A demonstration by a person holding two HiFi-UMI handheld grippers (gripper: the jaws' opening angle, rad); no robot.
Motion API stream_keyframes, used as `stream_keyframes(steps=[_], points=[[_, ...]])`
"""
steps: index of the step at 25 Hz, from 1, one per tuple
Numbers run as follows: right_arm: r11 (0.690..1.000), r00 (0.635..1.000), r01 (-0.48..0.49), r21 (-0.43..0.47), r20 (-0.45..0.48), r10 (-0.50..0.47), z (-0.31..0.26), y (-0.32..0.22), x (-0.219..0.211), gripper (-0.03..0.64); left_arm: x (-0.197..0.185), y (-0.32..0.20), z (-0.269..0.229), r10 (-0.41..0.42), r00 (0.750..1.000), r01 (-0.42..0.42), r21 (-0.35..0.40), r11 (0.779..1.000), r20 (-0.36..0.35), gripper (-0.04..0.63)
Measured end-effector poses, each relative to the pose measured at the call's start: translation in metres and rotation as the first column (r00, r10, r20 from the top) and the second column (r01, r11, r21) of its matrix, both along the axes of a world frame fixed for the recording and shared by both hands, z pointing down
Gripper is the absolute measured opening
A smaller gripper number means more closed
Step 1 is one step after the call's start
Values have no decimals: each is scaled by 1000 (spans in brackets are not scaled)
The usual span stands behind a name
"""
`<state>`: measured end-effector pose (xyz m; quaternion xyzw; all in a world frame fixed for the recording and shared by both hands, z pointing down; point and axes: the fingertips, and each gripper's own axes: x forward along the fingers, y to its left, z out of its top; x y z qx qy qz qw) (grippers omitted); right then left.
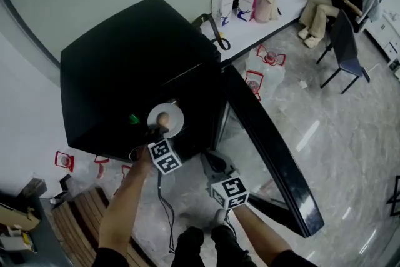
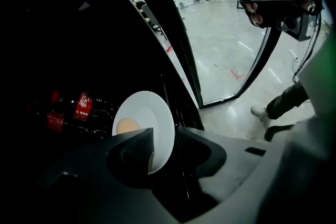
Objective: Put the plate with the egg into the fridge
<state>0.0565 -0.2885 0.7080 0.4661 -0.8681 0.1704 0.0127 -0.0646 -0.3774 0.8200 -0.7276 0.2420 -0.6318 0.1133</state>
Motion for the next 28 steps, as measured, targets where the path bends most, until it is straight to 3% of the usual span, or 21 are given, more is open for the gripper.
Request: stream_keyframes(steps=[3, 7, 9, 10, 11, 12, 13, 14, 15, 16, 18, 21, 23, 25, 28], points=[[1000, 1000, -3, -2, 5, 3, -2, -1, 3, 6, -1, 3, -2, 9, 1000, -8, -14, 1000, 22, 109], [1000, 1000, -3, -2, 4, 3, -3, 3, 4, 6, 1, 7, -14, 9, 1000, -9, 60, 998, 11, 109], [1000, 1000, -7, -3, 6, 7, -3, 4, 6, 6, 7, 12, -25, -13, 998, 20, 120, 993, -57, 109], [1000, 1000, -9, -5, 9, 9, -3, 6, 6, 6, 11, 16, -32, -44, 991, 62, 141, 988, -129, 109], [1000, 1000, -10, -6, 12, 10, -4, 8, 6, 6, 16, 23, -41, -88, 969, 124, 151, 981, -229, 109], [1000, 1000, -9, -6, 14, 9, -5, 11, 5, 6, 20, 31, -52, -138, 926, 200, 148, 969, -351, 109], [1000, 1000, -5, -5, 14, 5, -6, 15, 4, 6, 24, 41, -66, -182, 858, 278, 135, 951, -480, 107], [1000, 1000, 0, -3, 12, 0, -9, 20, 3, 6, 27, 54, -82, -210, 773, 346, 120, 931, -598, 99], [1000, 1000, 5, -1, 9, -5, -12, 26, 2, 6, 31, 68, -99, -217, 692, 394, 108, 913, -689, 12], [1000, 1000, 6, 2, 8, -6, -16, 33, 2, 6, 35, 84, -113, -211, 629, 422, 100, 901, -748, 9], [1000, 1000, 1, 8, 14, -1, -28, 48, 4, 6, 45, 117, -136, -199, 555, 442, 84, 893, -808, 9], [1000, 1000, -17, 21, 22, 16, -52, 78, 6, 6, 55, 161, -163, -204, 485, 450, 42, 892, -851, 9], [999, 999, -43, 16, 28, 43, -67, 106, 11, 6, 60, 191, -182, -203, 455, 444, 23, 896, -867, 9], [997, 996, -77, 14, 33, 77, -83, 137, 18, 8, 67, 220, -201, -192, 441, 421, 14, 907, -877, 8], [987, 987, -157, 28, 22, 156, -103, 182, 34, 9, 90, 263, -223, -141, 440, 336, 17, 942, -887, 9]])
